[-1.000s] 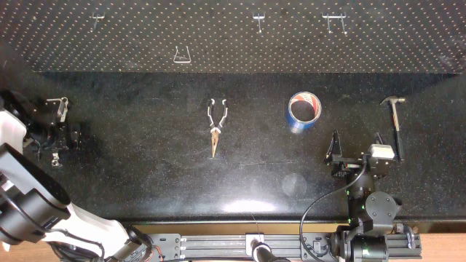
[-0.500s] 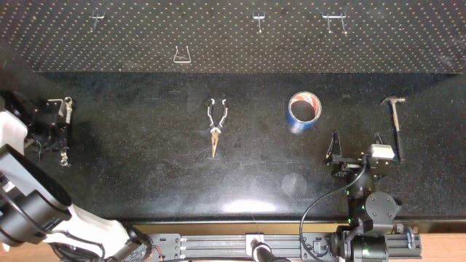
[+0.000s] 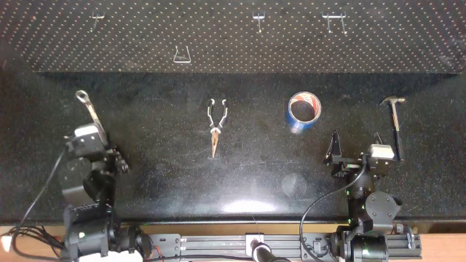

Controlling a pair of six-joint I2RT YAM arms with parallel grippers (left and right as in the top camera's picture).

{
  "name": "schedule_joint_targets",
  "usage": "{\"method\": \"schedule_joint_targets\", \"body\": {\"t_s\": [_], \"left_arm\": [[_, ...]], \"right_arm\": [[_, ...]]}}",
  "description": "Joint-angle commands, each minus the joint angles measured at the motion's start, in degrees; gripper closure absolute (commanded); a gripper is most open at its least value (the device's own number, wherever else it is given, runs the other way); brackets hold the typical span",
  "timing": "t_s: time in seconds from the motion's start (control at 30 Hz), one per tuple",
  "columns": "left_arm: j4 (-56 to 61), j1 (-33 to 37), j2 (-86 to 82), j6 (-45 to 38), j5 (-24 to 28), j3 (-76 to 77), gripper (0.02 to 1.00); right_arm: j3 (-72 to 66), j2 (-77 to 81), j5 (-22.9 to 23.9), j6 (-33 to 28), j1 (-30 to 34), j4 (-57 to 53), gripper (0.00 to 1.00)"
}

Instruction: Place Tools Onto Pegboard

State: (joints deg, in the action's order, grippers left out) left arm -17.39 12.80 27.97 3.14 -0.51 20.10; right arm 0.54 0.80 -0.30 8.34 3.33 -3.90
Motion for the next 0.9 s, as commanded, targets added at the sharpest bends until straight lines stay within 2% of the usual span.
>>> {"method": "schedule_joint_targets", "body": {"t_s": [0.03, 0.13, 0.23, 0.3, 0.37, 0.57, 0.73, 0.9], "left_arm": [[22.67, -0.17, 8.41, 6.47, 4.44, -1.18, 0.989], [36.57, -0.17, 22.62, 6.51, 5.57, -0.42, 0.989], [37.18, -0.17, 31.89, 6.34, 6.08, 4.83, 0.989], [37.13, -0.17, 37.18, 1.84, 9.75, 9.16, 0.989], [37.03, -0.17, 40.87, -0.72, 10.25, 12.31, 0.989], [33.09, -0.17, 42.60, -6.86, 13.22, 13.84, 0.991], [32.41, -0.17, 42.60, -6.84, 11.17, 13.84, 0.989], [34.21, -0.17, 42.49, -6.86, 11.72, 13.84, 0.989]], "right_arm": [[-0.31, -0.42, -0.28, 0.61, -0.04, -0.11, 0.009], [-0.31, -0.42, -0.28, 0.61, -0.04, -0.11, 0.009], [-0.31, -0.42, -0.28, 0.61, -0.04, -0.13, 0.009], [-0.31, -0.42, -0.28, 0.61, -0.04, -0.13, 0.009], [-0.31, -0.42, -0.28, 0.61, -0.04, -0.13, 0.009], [-0.31, -0.42, -0.28, 0.61, -0.04, -0.13, 0.009], [-0.31, -0.42, -0.28, 0.61, -0.04, -0.13, 0.009], [-0.31, -0.42, -0.28, 0.61, -0.04, -0.11, 0.009]]}}
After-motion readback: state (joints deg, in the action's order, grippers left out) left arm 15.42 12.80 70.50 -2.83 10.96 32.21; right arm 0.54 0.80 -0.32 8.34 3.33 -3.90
